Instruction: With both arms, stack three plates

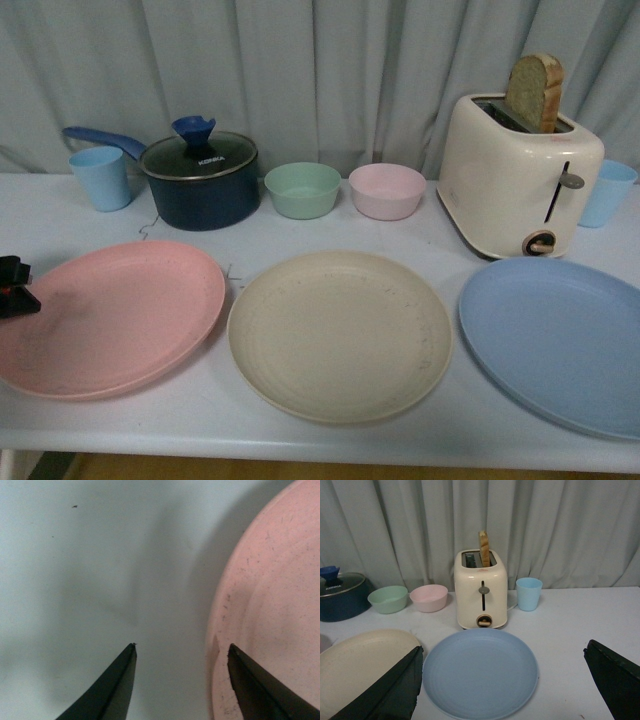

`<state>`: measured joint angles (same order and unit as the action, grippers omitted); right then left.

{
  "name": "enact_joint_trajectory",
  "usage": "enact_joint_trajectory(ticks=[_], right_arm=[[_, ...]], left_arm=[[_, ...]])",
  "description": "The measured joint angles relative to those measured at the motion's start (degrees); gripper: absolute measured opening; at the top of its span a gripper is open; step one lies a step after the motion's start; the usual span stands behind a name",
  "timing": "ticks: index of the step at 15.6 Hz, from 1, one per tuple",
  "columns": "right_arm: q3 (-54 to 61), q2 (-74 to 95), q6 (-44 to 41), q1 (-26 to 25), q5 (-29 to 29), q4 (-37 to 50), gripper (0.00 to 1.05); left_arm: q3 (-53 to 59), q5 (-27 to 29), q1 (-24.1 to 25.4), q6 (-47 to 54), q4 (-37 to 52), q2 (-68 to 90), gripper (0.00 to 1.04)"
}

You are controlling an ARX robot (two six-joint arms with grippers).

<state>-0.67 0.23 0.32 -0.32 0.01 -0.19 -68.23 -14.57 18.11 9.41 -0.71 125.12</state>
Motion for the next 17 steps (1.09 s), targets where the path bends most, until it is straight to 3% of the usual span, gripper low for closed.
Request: enact_joint_trajectory(ticks=[5, 6, 7, 11, 17], right_arm=[[0.00, 0.00, 0.00, 0.00, -0.02, -0.02, 0.98], [0.00, 0.00, 0.00, 0.00, 0.00, 0.00, 0.98], [0.00, 0.00, 0.00, 0.00, -0.02, -0.02, 0.98], [0.00, 0.00, 0.00, 0.00, -0.02, -0.02, 0.98], [0.00, 0.00, 0.00, 0.00, -0.02, -0.02, 0.98]], left_arm=[[-0.09, -2.71, 0.07, -3.34, -0.26, 0.02, 0.04], [1.84, -3.74, 0.11, -5.18, -0.17, -2.27, 0.02], [5.42, -0.28, -0.50, -6.19, 0.24, -9.66, 0.02], [9.40, 2.47, -4.35, -9.11, -0.26, -20.50, 0.02], [10.82, 7.08, -19.71, -15.19, -0.72, -25.79, 0.02]])
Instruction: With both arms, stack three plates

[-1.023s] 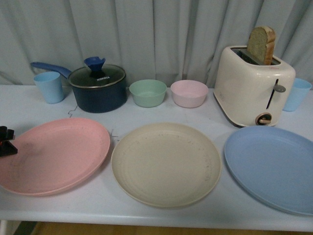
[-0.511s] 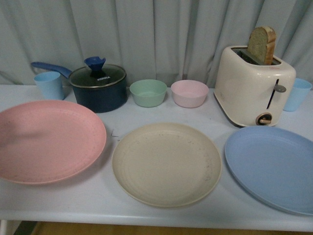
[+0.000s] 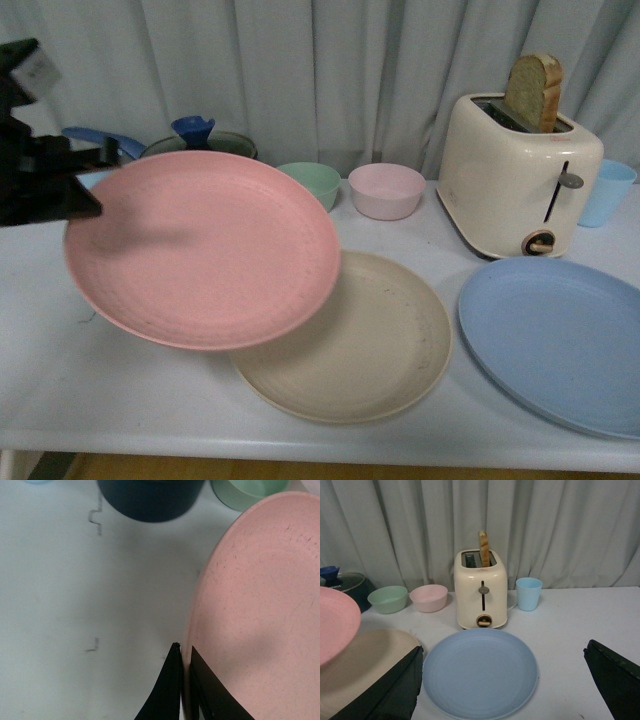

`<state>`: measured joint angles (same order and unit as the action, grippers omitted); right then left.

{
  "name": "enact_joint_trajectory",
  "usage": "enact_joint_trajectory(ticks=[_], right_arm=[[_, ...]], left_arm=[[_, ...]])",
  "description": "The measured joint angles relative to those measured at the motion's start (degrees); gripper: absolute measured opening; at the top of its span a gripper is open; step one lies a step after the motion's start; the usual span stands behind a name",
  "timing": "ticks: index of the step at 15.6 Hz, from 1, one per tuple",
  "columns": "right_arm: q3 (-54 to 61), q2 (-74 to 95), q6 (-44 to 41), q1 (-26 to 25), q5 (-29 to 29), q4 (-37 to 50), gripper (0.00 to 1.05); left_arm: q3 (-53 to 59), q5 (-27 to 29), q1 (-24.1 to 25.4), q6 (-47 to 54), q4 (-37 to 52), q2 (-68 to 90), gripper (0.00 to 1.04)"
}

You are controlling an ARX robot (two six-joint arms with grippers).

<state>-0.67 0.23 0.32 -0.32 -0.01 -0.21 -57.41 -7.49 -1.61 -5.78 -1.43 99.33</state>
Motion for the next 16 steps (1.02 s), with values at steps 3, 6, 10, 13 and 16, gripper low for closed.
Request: enact_joint_trajectory(ticks=[3, 6, 10, 13, 16], right_arm=[[0.00, 0.00, 0.00, 0.00, 0.00, 0.00, 0.98], [0.00, 0.00, 0.00, 0.00, 0.02, 0.02, 0.98], [0.00, 0.00, 0.00, 0.00, 0.00, 0.00, 0.98], [0.00, 0.00, 0.00, 0.00, 0.00, 0.00, 0.98], [0.00, 0.00, 0.00, 0.00, 0.00, 0.00, 0.98]], left_arm=[[0.13, 1.36, -8.04, -3.32, 1.49, 2.25, 0.02], [-1.38, 2.97, -11.63, -4.33, 1.57, 6.01, 0.02], [-2.89, 3.85, -13.33, -4.42, 1.73, 9.40, 0.02], [-5.66, 4.09, -14.56, -4.55, 2.80, 13.14, 0.02], [-8.72, 3.37, -14.08, -3.63, 2.51, 16.76, 0.02]])
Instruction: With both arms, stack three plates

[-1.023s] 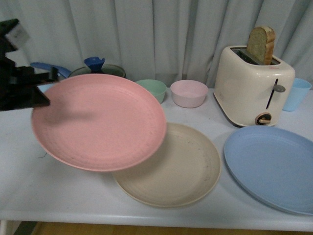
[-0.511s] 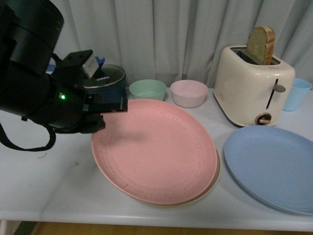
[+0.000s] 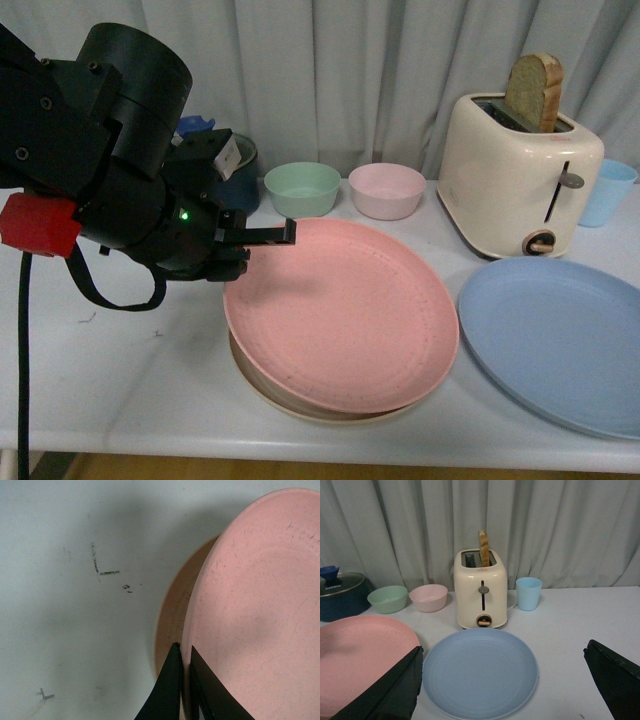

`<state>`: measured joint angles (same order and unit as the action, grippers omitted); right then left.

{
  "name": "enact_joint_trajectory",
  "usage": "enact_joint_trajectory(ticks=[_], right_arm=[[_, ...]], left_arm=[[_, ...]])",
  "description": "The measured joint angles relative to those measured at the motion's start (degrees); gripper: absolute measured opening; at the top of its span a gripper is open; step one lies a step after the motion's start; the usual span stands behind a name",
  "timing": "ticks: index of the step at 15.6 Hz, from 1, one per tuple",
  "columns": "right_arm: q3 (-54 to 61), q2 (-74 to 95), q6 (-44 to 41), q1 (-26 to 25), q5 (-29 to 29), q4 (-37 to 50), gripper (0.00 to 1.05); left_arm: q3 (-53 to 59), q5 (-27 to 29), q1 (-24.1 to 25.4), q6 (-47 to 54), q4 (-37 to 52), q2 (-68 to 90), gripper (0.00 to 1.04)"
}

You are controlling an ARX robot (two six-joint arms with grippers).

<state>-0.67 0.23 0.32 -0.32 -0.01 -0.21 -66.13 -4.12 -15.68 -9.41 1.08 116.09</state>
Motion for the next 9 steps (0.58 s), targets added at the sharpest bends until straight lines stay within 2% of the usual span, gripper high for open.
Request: enact_joint_trajectory(ticks=[1, 3, 6, 8, 9], right_arm=[[0.00, 0.00, 0.00, 0.00, 0.00, 0.00, 0.98], [0.00, 0.00, 0.00, 0.00, 0.00, 0.00, 0.98], [0.00, 0.00, 0.00, 0.00, 0.00, 0.02, 0.98], [0.00, 0.00, 0.00, 0.00, 0.00, 0.02, 0.98], [0.00, 0.00, 0.00, 0.00, 0.00, 0.00, 0.98]], left_arm=[[-0.83, -0.79, 0.50, 0.92, -0.09, 1.33, 0.10], [-0.87, -1.09, 1.33, 2.32, -0.09, 2.08, 0.31], [2.86, -1.97, 2.03, 4.66, 7.32, -1.70, 0.64], [13.68, -2.29, 2.56, 5.49, 24.06, -12.11, 0.87], [19.74, 1.68, 2.67, 5.35, 34.34, -19.41, 0.99]])
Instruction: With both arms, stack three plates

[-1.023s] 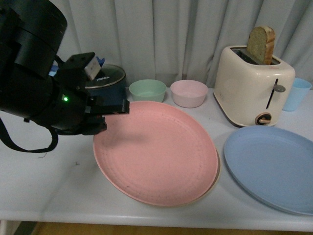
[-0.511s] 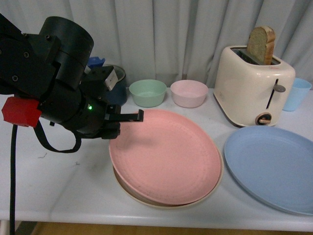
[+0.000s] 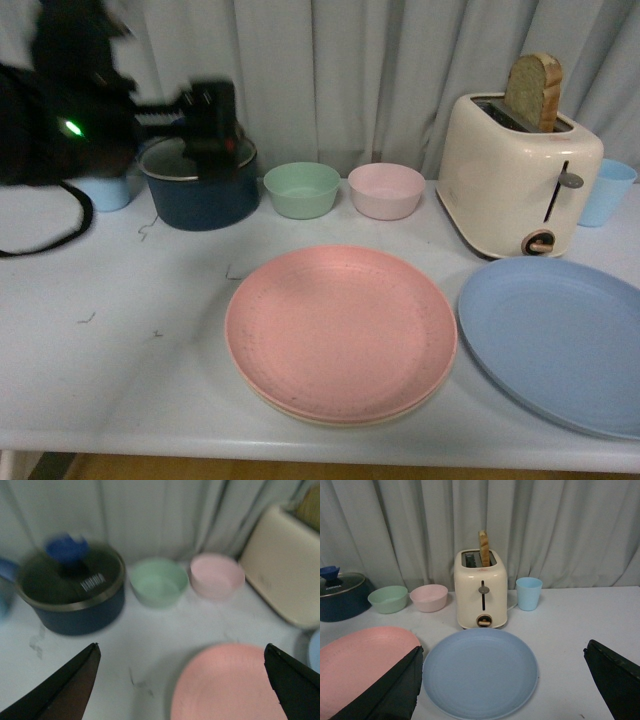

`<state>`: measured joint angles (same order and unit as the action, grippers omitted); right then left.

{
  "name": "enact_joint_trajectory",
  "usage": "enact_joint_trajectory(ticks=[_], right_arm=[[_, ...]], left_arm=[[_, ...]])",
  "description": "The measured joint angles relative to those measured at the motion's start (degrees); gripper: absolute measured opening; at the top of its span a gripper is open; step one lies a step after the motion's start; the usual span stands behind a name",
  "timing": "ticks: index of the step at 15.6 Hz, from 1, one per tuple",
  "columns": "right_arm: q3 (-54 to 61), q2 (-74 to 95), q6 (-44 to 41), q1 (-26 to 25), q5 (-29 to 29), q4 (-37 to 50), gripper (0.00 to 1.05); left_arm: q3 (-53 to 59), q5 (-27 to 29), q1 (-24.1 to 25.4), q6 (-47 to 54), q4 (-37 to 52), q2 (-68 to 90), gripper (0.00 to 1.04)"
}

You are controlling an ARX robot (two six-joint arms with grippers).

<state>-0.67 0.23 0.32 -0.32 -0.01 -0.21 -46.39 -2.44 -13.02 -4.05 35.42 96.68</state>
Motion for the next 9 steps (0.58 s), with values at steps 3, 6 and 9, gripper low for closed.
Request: enact_joint_trajectory(ticks=[3, 6, 9], right_arm=[[0.00, 0.00, 0.00, 0.00, 0.00, 0.00, 0.98], [0.00, 0.00, 0.00, 0.00, 0.02, 0.02, 0.98], [0.00, 0.00, 0.00, 0.00, 0.02, 0.02, 0.98]], left_arm=[[14.27, 12.92, 2.21, 2.91, 22.40, -6.73, 0.67], [25.22, 10.60, 5.18, 3.04, 24.48, -16.13, 0.29], [32.74, 8.28, 7.19, 3.15, 22.84, -23.21, 0.02]])
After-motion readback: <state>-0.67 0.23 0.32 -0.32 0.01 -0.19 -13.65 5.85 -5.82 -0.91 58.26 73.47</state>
